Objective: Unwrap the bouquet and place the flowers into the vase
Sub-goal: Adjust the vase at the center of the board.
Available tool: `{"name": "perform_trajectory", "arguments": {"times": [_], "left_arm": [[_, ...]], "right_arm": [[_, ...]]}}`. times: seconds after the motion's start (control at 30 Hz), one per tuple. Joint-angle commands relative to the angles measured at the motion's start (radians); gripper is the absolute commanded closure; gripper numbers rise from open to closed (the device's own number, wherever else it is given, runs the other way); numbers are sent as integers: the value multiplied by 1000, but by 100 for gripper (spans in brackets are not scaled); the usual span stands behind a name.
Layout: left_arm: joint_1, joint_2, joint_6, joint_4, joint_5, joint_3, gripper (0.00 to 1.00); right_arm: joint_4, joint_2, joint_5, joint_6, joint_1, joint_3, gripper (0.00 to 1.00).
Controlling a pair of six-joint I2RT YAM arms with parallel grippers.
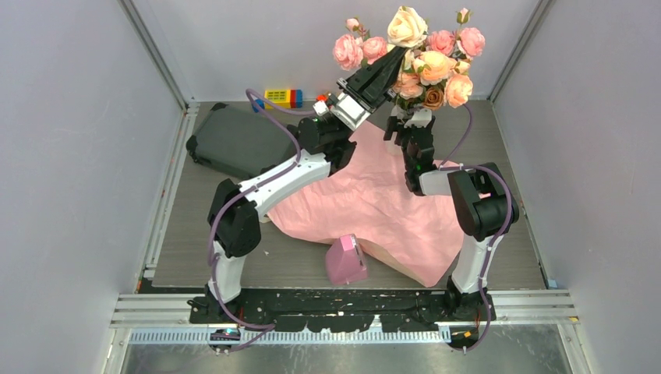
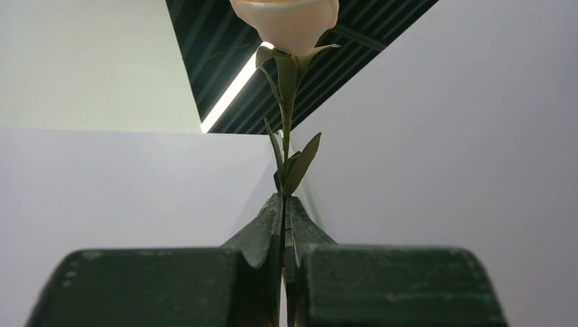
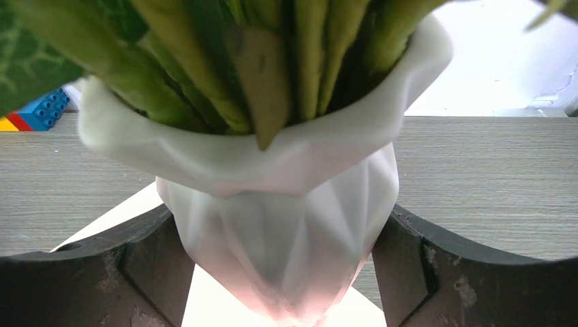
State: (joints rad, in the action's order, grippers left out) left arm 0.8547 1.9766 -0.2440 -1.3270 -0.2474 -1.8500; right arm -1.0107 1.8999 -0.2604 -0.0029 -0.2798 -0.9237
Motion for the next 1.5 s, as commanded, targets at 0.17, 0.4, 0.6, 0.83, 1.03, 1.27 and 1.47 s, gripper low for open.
{"name": "perform_trajectory", "arguments": {"times": [0.17,0.4,0.6,0.83,1.03,1.27,1.47], "left_arm": [[-31,54,14,-47,-14,-99,100],[-40,65,35,-62,-11,-98,100],[-40,47,35,-83,-3,-55,100],[-40,21,34,-94,-3,-12,100],[-40,6,29,-104,-3,15,100],[-40,-9,24,-104,-2,35,100],[-40,-21,22,-104,-1,55,100]], "right_arm": [[71,-18,42,34,-25,28,100],[77,-14,10,14,-25,19,93],[73,5,-16,9,-25,-8,86],[68,26,-38,9,-22,-27,80],[66,31,-47,9,-22,-34,72],[69,46,-63,-17,-21,-53,65],[60,71,-78,-24,-16,-87,62]]}}
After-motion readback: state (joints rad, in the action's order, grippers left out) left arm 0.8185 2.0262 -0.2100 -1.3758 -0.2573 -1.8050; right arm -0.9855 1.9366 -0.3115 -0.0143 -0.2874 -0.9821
